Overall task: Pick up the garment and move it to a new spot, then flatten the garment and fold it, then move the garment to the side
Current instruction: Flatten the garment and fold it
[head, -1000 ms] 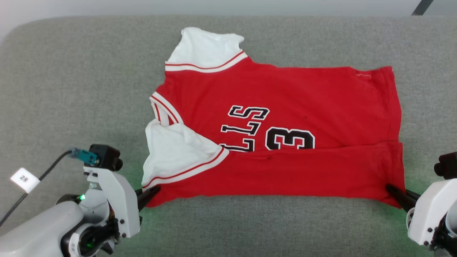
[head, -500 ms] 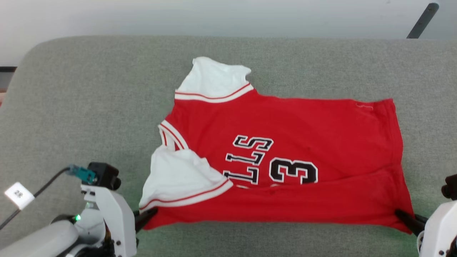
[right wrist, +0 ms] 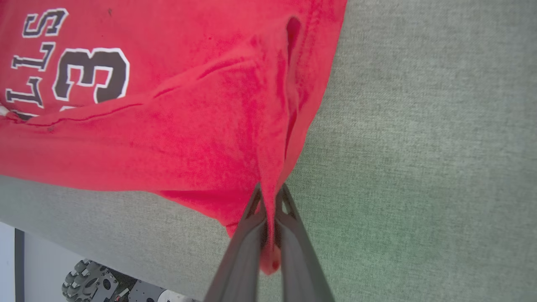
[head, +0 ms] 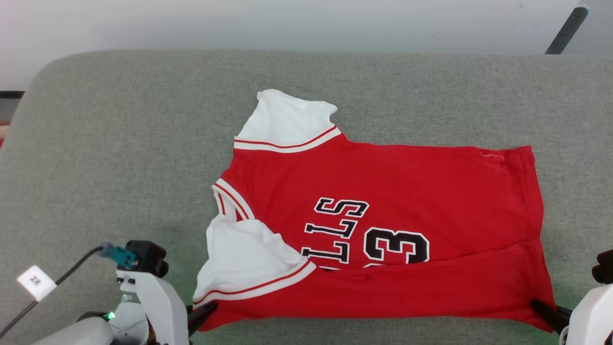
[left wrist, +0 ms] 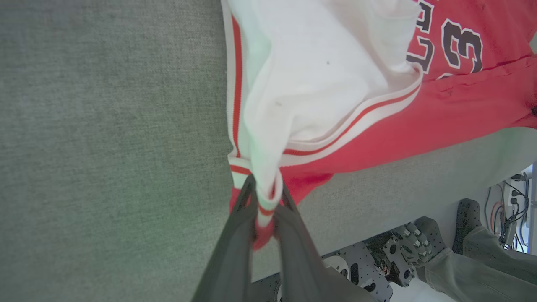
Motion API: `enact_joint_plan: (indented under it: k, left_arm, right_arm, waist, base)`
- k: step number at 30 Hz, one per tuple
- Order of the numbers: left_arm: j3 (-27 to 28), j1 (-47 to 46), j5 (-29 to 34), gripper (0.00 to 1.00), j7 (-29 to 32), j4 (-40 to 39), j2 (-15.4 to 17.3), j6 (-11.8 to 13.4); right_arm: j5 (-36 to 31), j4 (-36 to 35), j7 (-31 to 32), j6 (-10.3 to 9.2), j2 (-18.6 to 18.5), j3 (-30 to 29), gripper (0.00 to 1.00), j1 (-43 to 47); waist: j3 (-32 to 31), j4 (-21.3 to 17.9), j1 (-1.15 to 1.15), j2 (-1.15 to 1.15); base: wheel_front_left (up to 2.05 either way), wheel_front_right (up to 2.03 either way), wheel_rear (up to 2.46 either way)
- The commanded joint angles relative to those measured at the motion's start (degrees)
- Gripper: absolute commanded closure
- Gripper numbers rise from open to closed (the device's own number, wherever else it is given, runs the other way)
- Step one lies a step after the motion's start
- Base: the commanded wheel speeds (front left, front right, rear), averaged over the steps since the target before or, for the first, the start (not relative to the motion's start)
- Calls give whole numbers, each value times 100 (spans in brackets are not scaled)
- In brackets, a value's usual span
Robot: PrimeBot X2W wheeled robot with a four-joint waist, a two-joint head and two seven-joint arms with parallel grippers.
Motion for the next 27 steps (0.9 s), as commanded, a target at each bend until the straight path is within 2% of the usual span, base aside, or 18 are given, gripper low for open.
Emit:
enact_joint_plan:
  k: [1,3,4,5,6,8,9,10,12,22,27]
  left_arm:
    - [-6,66,-18,73,-10,38,-33,-22]
    - [-4,59,21,55,-52,99,-81,-58]
    - [-11,59,47,45,-63,134,-98,-79]
    - [-20,58,71,11,-78,168,-109,-105]
    - [-21,59,79,4,-80,196,-125,-107]
    - [-26,54,96,0,-89,256,-144,-143]
    - [-29,34,112,0,-84,274,-147,-148]
    - [-23,10,121,0,-76,286,-145,-154]
    - [-4,-44,128,0,-61,282,-117,-150]
    - [211,-463,354,0,20,-62,244,-18]
    - [414,-919,695,0,-66,-144,349,0]
  right_arm:
    - [-62,-17,22,0,26,-25,100,48]
    - [-84,-23,16,0,31,9,97,17]
    - [-85,-24,12,0,31,37,88,6]
    - [-77,-22,8,0,32,54,74,-5]
    - [-70,-18,-4,0,35,70,61,-18]
    - [-77,-14,-25,0,26,93,52,-32]
    - [-83,-29,-53,0,18,100,20,-39]
    - [-83,-32,-65,0,16,106,9,-42]
    - [-80,-50,-66,0,2,122,2,-32]
    - [-114,-364,-287,0,0,157,0,-132]
    - [-177,-591,-857,1,-83,305,0,-275]
  waist:
    - [0,-5,0,0]
    - [-2,-14,0,0]
    - [-5,-20,0,0]
    - [-7,-26,0,0]
    - [-11,-32,0,0]
    - [-22,-44,0,0]
    - [-27,-49,0,0]
    - [-32,-56,0,0]
    - [-45,-73,0,0]
    - [-38,-307,0,0]
    - [28,-496,0,0]
  base:
    - [0,0,0]
    - [0,0,0]
    - [0,0,0]
    - [0,0,0]
    - [0,0,0]
    - [0,0,0]
    - [0,0,0]
    - [0,0,0]
    - [0,0,0]
    - [0,0,0]
    - [0,0,0]
